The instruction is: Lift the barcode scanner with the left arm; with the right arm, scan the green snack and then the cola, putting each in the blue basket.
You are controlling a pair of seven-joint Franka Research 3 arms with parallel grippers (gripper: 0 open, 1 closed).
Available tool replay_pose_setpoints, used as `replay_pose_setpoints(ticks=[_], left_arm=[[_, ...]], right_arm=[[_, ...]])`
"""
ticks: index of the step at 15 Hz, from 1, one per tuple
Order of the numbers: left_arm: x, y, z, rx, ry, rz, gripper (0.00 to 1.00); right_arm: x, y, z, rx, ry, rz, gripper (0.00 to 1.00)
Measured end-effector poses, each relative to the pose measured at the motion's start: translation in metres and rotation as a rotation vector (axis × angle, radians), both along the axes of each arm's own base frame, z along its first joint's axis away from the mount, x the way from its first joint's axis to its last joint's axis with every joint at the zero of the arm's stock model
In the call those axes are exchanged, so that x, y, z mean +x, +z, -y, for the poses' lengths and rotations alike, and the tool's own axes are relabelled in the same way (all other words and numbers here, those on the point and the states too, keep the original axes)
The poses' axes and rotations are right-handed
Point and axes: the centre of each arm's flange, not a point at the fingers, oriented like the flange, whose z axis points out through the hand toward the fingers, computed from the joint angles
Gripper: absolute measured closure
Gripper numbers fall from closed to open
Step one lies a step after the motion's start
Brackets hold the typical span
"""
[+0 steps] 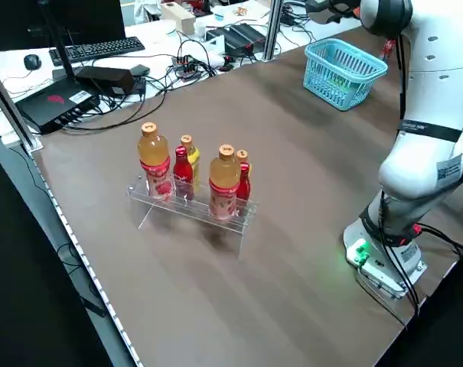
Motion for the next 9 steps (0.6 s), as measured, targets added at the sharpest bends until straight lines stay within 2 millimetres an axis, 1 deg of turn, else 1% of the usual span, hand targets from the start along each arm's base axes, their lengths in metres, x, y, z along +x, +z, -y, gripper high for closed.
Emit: replay_pose_setpoints(ticks=[2, 3, 4, 9], left_arm=[[0.0000, 0.0000, 0.0000, 0.000, 0.000, 0.000, 0.93], [-0.0001, 0.0000, 0.0002, 0.000, 0.000, 0.000, 0.93], [-0.0002, 0.0000, 0.0004, 0.000, -0.001, 0.000, 0.93], [-0.0004, 0.0000, 0.0006, 0.000, -0.001, 0.000, 0.93]], right_arm=[[0.0000, 0.0001, 0.0002, -0.001, 0.000, 0.000, 0.64], [0.0000, 0.0001, 0.0003, -0.001, 0.001, 0.000, 0.65], [0.0000, 0.0000, 0.0005, -0.002, 0.002, 0.000, 0.68], [0.0004, 0.0012, -0.0018, 0.001, 0.013, 0.002, 0.68]])
